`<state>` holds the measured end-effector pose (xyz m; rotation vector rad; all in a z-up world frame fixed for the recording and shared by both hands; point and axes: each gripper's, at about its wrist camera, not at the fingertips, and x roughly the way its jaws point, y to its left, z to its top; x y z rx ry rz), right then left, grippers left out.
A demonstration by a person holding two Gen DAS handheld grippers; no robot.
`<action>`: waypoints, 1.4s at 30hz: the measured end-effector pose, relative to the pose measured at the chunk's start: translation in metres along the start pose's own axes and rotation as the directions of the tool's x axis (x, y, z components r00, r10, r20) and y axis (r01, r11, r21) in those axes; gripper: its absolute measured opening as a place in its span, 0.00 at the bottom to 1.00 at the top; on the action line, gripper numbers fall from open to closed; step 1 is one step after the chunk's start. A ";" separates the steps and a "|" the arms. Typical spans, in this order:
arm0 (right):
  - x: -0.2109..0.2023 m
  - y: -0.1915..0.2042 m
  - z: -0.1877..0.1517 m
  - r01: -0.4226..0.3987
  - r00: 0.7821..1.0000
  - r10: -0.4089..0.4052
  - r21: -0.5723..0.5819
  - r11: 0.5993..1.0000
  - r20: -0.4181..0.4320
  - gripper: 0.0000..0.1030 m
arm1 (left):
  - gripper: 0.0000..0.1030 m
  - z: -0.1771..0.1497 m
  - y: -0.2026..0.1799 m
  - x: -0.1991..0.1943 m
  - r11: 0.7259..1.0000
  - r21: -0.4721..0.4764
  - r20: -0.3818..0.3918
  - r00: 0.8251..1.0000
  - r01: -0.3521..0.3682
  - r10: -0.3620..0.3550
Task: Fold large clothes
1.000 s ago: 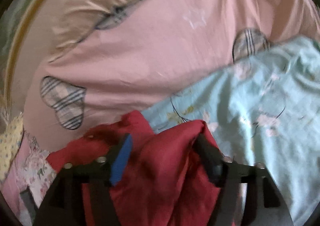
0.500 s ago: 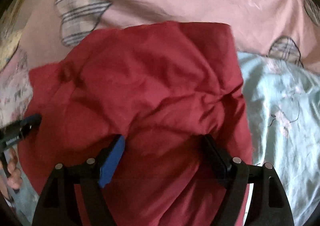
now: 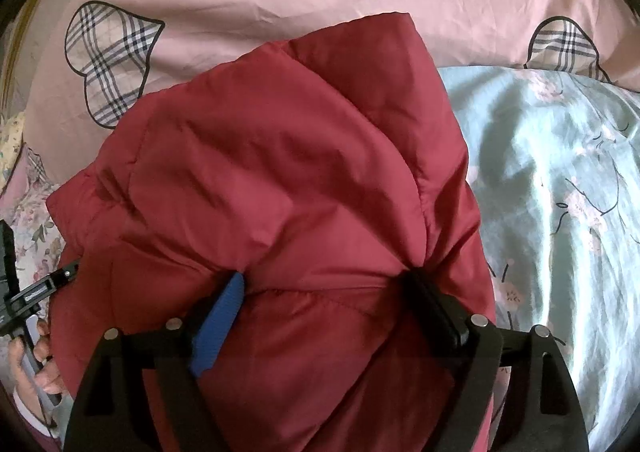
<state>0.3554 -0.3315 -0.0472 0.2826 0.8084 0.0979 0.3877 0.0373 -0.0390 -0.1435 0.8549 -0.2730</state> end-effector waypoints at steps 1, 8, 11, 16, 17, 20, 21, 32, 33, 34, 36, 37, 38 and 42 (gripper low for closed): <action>0.001 0.001 0.001 -0.003 1.000 0.003 0.003 1.000 0.000 0.84 | 0.32 -0.001 0.001 -0.005 1.000 -0.003 0.005 1.000 0.003 -0.003; -0.011 -0.002 -0.001 -0.006 1.000 0.005 0.023 1.000 0.017 0.84 | 0.32 -0.006 0.010 -0.049 1.000 -0.021 0.035 0.999 0.018 -0.017; -0.023 -0.004 -0.004 -0.012 1.000 0.011 0.030 0.999 0.020 0.83 | 0.33 -0.011 0.019 -0.063 0.999 -0.042 0.046 0.999 0.018 -0.017; -0.041 -0.006 -0.008 -0.022 0.999 0.021 0.035 0.999 0.030 0.83 | 0.33 -0.017 0.040 -0.080 0.996 -0.079 0.057 0.998 0.029 -0.024; -0.045 -0.007 -0.010 -0.023 0.999 0.021 0.035 0.999 0.031 0.83 | 0.33 -0.018 0.040 -0.078 0.996 -0.080 0.056 0.998 0.026 -0.021; -0.053 -0.008 -0.012 -0.025 0.999 0.024 0.033 0.999 0.033 0.84 | 0.33 -0.021 0.039 -0.079 0.997 -0.078 0.056 0.998 0.024 -0.019; -0.056 -0.008 -0.013 -0.026 0.999 0.025 0.032 0.999 0.034 0.84 | 0.33 -0.022 0.039 -0.080 0.997 -0.077 0.057 0.998 0.023 -0.019; -0.074 -0.026 -0.025 -0.014 0.999 0.012 0.054 0.998 0.031 0.85 | 0.56 -0.030 0.057 -0.088 0.995 -0.101 0.073 0.997 0.007 0.001; -0.075 -0.032 -0.026 -0.015 0.999 0.013 0.064 0.998 0.030 0.85 | 0.58 -0.030 0.061 -0.089 0.994 -0.106 0.073 0.997 0.005 0.002; -0.077 -0.038 -0.027 -0.017 0.999 0.014 0.078 0.997 0.031 0.85 | 0.62 -0.031 0.065 -0.089 0.994 -0.113 0.071 0.997 0.010 -0.002; -0.077 -0.050 -0.029 -0.022 0.999 0.019 0.108 0.994 0.031 0.85 | 0.72 -0.032 0.076 -0.087 0.990 -0.142 0.065 0.998 0.025 -0.016; -0.075 -0.056 -0.030 -0.032 0.999 0.029 0.125 0.992 0.028 0.85 | 0.79 -0.033 0.082 -0.085 0.986 -0.162 0.061 0.998 0.044 -0.034; -0.071 -0.064 -0.031 -0.057 0.998 0.054 0.156 0.986 0.021 0.85 | 0.80 -0.033 0.088 -0.082 0.981 -0.181 0.058 0.997 0.065 -0.056; -0.051 -0.089 -0.038 -0.148 0.988 0.156 0.265 0.953 -0.011 0.85 | 0.80 -0.038 0.113 -0.060 0.934 -0.297 0.020 0.980 0.197 -0.200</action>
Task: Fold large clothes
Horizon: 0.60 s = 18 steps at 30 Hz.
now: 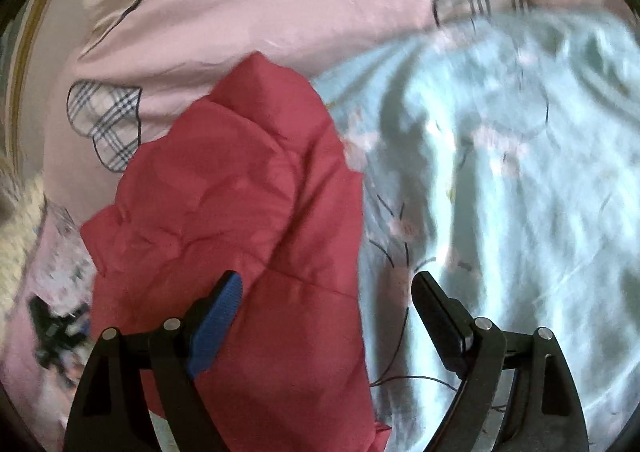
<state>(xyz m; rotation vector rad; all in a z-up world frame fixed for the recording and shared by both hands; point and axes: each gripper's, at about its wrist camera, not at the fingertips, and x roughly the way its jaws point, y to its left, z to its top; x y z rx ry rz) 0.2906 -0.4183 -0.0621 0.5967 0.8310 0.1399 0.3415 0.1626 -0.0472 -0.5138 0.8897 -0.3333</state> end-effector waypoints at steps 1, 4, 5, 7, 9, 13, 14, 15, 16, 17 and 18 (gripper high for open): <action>0.004 -0.004 0.000 -0.018 1.000 0.018 0.021 1.000 -0.012 0.86 | 0.80 0.000 0.006 0.006 1.000 -0.026 -0.017 1.000 0.017 -0.018; 0.016 -0.014 -0.002 -0.071 0.997 0.073 0.078 0.994 -0.032 0.91 | 0.80 -0.001 0.016 0.018 0.995 -0.072 -0.042 0.997 0.064 -0.067; 0.018 -0.015 -0.002 -0.082 0.996 0.085 0.084 0.993 -0.029 0.92 | 0.80 -0.001 0.016 0.019 0.994 -0.079 -0.042 0.996 0.073 -0.077; 0.020 -0.014 0.000 -0.095 0.995 0.097 0.084 0.992 -0.028 0.92 | 0.81 0.000 0.015 0.023 0.992 -0.088 -0.046 0.995 0.089 -0.093; 0.022 -0.012 0.003 -0.105 0.994 0.108 0.078 0.991 -0.030 0.92 | 0.81 0.002 0.013 0.028 0.991 -0.092 -0.056 0.993 0.095 -0.100; 0.030 -0.007 0.008 -0.138 0.989 0.142 0.079 0.987 -0.045 0.92 | 0.84 0.008 0.003 0.042 0.992 -0.089 -0.076 0.992 0.091 -0.097; 0.034 -0.005 0.009 -0.143 0.988 0.147 0.078 0.987 -0.056 0.93 | 0.84 0.009 0.001 0.045 0.992 -0.088 -0.084 0.992 0.089 -0.096; 0.038 -0.003 0.009 -0.149 0.986 0.155 0.081 0.985 -0.069 0.94 | 0.84 0.010 0.000 0.048 0.992 -0.089 -0.094 0.991 0.090 -0.098; 0.042 -0.002 0.009 -0.154 0.984 0.161 0.083 0.985 -0.079 0.94 | 0.84 0.010 -0.002 0.053 0.992 -0.089 -0.103 0.990 0.090 -0.099; 0.044 -0.002 0.009 -0.157 0.983 0.164 0.084 0.984 -0.086 0.94 | 0.84 0.010 -0.005 0.057 0.992 -0.089 -0.112 0.989 0.085 -0.095; 0.047 0.000 0.009 -0.161 0.981 0.169 0.083 0.983 -0.096 0.94 | 0.84 0.010 -0.007 0.060 0.993 -0.087 -0.117 0.989 0.076 -0.086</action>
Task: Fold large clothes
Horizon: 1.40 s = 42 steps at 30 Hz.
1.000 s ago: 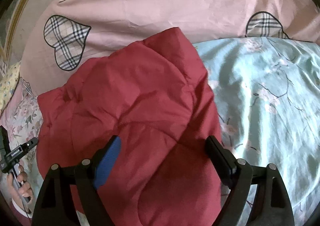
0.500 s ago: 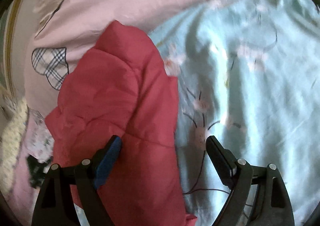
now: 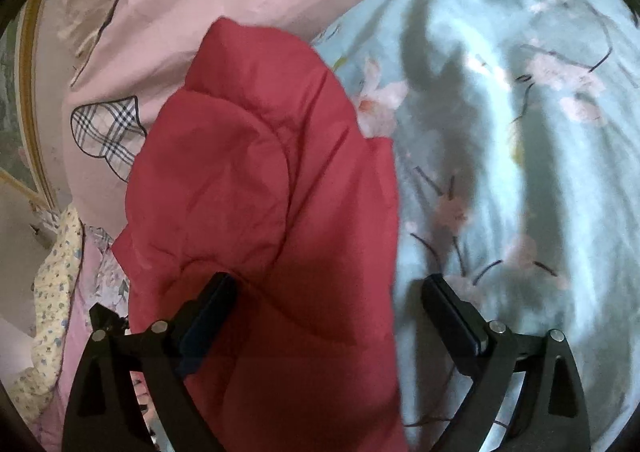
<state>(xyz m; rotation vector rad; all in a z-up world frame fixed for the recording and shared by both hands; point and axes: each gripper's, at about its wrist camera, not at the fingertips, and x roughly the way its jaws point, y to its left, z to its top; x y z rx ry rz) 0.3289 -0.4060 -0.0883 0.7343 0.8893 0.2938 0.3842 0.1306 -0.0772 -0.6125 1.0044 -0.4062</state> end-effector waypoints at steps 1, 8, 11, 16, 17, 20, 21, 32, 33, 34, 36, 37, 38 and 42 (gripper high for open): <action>0.002 0.001 0.001 0.000 1.000 0.000 -0.001 1.000 -0.006 0.94 | 0.84 0.000 -0.003 0.003 1.000 0.004 0.000 1.000 -0.013 0.013; 0.008 0.017 -0.004 -0.028 0.999 0.026 -0.035 0.999 -0.041 0.62 | 0.58 -0.007 -0.026 0.005 0.994 0.076 0.013 0.997 -0.078 0.077; 0.003 0.025 -0.006 -0.021 0.999 0.020 -0.040 0.999 -0.027 0.50 | 0.47 -0.011 -0.037 -0.002 0.990 0.099 0.027 0.995 -0.096 0.094; -0.012 0.044 -0.014 -0.014 1.000 0.014 -0.059 0.998 -0.002 0.39 | 0.36 -0.017 -0.049 -0.024 0.987 0.127 0.055 0.994 -0.102 0.096; -0.014 0.047 -0.016 -0.011 1.000 0.011 -0.064 0.998 -0.002 0.38 | 0.35 -0.018 -0.051 -0.027 0.986 0.133 0.058 0.994 -0.102 0.095; -0.027 0.052 -0.020 -0.005 1.000 0.005 -0.084 0.996 -0.004 0.37 | 0.33 -0.024 -0.056 -0.041 0.983 0.152 0.061 0.994 -0.099 0.090; -0.031 0.055 -0.025 -0.005 1.000 0.005 -0.089 0.996 -0.005 0.36 | 0.33 -0.028 -0.058 -0.047 0.983 0.158 0.060 0.995 -0.094 0.085; -0.085 0.065 -0.087 -0.021 0.999 0.017 -0.118 0.993 -0.031 0.35 | 0.32 -0.084 -0.057 -0.096 0.981 0.183 0.017 0.998 -0.063 0.060; -0.090 0.064 -0.096 -0.024 0.999 0.020 -0.117 0.993 -0.036 0.35 | 0.32 -0.092 -0.056 -0.101 0.980 0.187 0.013 0.998 -0.061 0.059; -0.095 0.063 -0.105 -0.031 0.999 0.026 -0.116 0.993 -0.042 0.35 | 0.32 -0.100 -0.055 -0.108 0.980 0.191 0.009 0.998 -0.060 0.060; -0.102 0.062 -0.117 -0.040 0.998 0.035 -0.112 0.993 -0.050 0.35 | 0.32 -0.112 -0.053 -0.117 0.980 0.193 -0.001 0.998 -0.057 0.058; -0.105 0.062 -0.122 -0.045 0.998 0.039 -0.110 0.993 -0.052 0.35 | 0.32 -0.118 -0.052 -0.122 0.979 0.195 -0.005 0.998 -0.053 0.055; -0.109 0.061 -0.128 -0.049 0.998 0.044 -0.107 0.993 -0.055 0.35 | 0.32 -0.124 -0.050 -0.127 0.979 0.197 -0.007 0.999 -0.051 0.053; -0.120 0.060 -0.150 -0.065 0.996 0.059 -0.099 0.993 -0.063 0.35 | 0.32 -0.147 -0.046 -0.145 0.979 0.198 -0.017 0.999 -0.044 0.049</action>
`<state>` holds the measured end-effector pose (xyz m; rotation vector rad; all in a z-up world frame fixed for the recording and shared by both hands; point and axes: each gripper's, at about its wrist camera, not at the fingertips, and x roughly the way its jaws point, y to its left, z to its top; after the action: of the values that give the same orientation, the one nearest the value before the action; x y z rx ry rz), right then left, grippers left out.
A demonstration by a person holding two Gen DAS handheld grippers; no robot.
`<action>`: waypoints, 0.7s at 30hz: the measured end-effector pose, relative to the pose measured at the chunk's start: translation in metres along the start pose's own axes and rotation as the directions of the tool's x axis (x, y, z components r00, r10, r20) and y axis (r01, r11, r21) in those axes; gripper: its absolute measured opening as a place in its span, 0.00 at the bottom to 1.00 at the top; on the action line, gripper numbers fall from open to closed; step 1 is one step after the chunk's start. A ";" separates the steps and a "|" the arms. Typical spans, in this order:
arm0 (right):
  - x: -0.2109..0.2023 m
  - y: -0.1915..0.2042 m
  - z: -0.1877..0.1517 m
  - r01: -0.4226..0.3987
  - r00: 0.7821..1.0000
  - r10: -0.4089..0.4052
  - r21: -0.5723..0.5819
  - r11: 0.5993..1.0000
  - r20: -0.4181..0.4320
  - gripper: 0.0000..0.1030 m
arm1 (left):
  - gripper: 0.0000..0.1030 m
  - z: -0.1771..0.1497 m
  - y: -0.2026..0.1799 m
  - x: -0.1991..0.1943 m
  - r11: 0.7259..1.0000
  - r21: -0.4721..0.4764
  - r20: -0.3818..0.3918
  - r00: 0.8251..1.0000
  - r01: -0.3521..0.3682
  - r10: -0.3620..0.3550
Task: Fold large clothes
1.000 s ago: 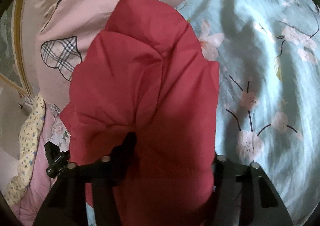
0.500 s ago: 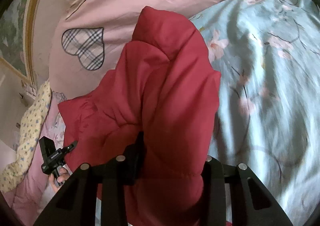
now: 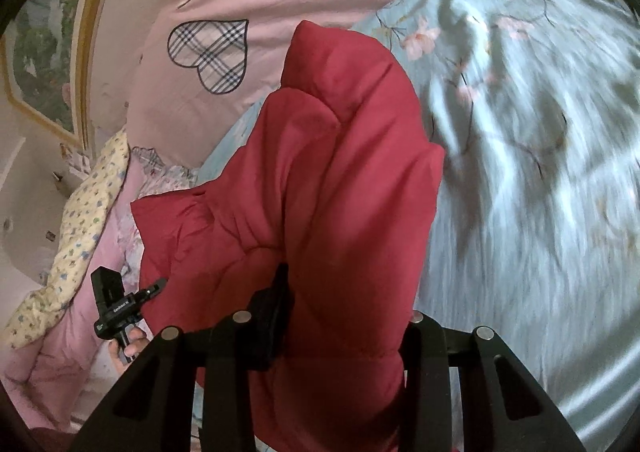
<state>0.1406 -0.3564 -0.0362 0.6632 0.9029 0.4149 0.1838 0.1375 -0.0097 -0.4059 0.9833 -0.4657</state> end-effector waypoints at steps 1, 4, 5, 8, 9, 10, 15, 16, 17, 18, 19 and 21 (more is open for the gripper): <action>-0.001 0.001 -0.005 -0.004 1.000 0.004 0.002 1.000 -0.002 0.35 | 0.32 -0.007 0.001 -0.004 1.000 -0.002 -0.004 1.000 0.000 0.000; -0.005 0.000 -0.016 -0.012 1.000 0.012 0.010 1.000 -0.006 0.35 | 0.32 -0.018 0.003 -0.010 1.000 -0.007 -0.013 1.000 0.005 -0.005; -0.005 0.001 -0.018 -0.013 1.000 0.013 0.010 1.000 -0.007 0.35 | 0.32 -0.021 0.005 -0.011 1.000 -0.009 -0.015 1.000 0.009 -0.009; -0.006 -0.003 -0.022 -0.007 1.000 0.008 0.014 1.000 -0.006 0.35 | 0.32 -0.025 0.010 -0.010 1.000 -0.010 -0.019 1.000 0.005 -0.006; -0.005 -0.003 -0.023 -0.002 1.000 0.002 0.012 1.000 -0.006 0.35 | 0.32 -0.025 0.012 -0.008 1.000 -0.015 -0.022 1.000 0.001 -0.001; -0.004 -0.004 -0.023 0.002 1.000 -0.002 0.014 1.000 -0.005 0.36 | 0.32 -0.025 0.015 -0.004 1.000 -0.020 -0.026 1.000 -0.008 0.008; 0.005 -0.015 -0.024 0.045 0.999 -0.045 0.020 0.999 0.003 0.44 | 0.37 -0.028 0.021 0.009 0.998 -0.021 -0.031 0.998 -0.064 0.063; 0.008 -0.018 -0.024 0.048 0.999 -0.048 0.021 0.999 0.002 0.46 | 0.39 -0.028 0.021 0.011 0.997 -0.020 -0.028 0.997 -0.074 0.074; 0.008 -0.020 -0.025 0.049 0.999 -0.049 0.023 0.999 0.004 0.49 | 0.40 -0.028 0.022 0.012 0.997 -0.019 -0.025 0.997 -0.080 0.079; 0.010 -0.023 -0.025 0.049 0.999 -0.049 0.029 0.998 0.007 0.50 | 0.42 -0.028 0.023 0.014 0.996 -0.018 -0.023 0.996 -0.088 0.087; 0.011 -0.025 -0.025 0.048 0.999 -0.048 0.033 0.998 0.008 0.52 | 0.43 -0.028 0.023 0.015 0.995 -0.019 -0.019 0.995 -0.097 0.097; 0.013 -0.028 -0.024 0.055 0.998 -0.056 0.038 0.998 0.013 0.56 | 0.46 -0.029 0.023 0.016 0.994 -0.014 -0.009 0.994 -0.112 0.112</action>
<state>0.1294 -0.3603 -0.0737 0.6728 0.9151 0.3439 0.1708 0.1441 -0.0475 -0.3602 1.0120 -0.3593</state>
